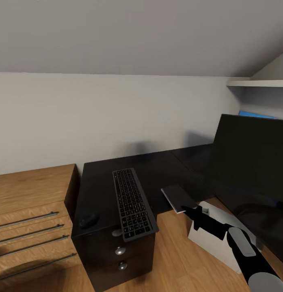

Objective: In the bedroom, organize the workspace by keeping the computer under the desk, ensuring the monitor is on the desk, placing the keyboard on the desk next to the monitor, placing the mouse on the desk next to the keyboard, moving the folder from the swivel chair onto the desk next to the mouse, stacking the notebook on top of the folder with the pen on top of the notebook, and positioning the swivel chair next to the desk.

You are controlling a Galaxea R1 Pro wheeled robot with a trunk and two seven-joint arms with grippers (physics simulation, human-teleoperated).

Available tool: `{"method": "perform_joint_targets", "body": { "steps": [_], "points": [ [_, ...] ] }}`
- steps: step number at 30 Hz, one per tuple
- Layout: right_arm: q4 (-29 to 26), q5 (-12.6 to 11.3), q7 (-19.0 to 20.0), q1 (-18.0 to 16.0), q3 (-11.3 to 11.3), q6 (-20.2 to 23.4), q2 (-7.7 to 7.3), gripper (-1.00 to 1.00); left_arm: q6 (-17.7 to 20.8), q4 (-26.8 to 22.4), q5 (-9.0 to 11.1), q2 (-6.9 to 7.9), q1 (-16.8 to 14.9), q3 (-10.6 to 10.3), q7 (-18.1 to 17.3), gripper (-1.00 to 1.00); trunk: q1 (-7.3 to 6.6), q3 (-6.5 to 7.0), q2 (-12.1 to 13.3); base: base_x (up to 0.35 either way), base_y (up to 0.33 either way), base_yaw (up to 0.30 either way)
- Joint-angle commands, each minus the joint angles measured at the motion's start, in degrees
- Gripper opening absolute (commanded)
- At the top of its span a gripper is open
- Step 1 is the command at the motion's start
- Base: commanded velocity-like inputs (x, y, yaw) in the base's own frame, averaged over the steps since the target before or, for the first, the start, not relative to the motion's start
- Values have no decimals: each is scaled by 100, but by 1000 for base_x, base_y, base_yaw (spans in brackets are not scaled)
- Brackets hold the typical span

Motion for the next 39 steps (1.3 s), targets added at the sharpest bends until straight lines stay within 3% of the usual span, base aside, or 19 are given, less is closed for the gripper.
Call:
{"method": "perform_joint_targets", "body": {
  "steps": [1,24,28,30,39],
  "points": [
    [5,94,37,-4,-13,18,2,-100,-24,-6,50,8,-8,-49,37,100,0,-6,-3,18,0,0],
    [0,113,29,-4,40,-105,20,-100,-15,-7,41,5,-8,-50,19,100,0,-6,-3,31,0,0],
    [-2,118,33,-4,42,-106,19,-100,-15,-7,41,-12,-8,-54,19,100,88,-77,-163,0,0,0],
    [-2,121,36,-4,42,-106,21,-100,-14,-6,48,-102,-8,-37,19,100,131,-113,-243,0,0,0],
    [-5,122,38,-4,42,-106,18,-100,-12,-6,50,-124,-8,-33,19,100,329,-275,-604,0,0,0]
  ]
}}
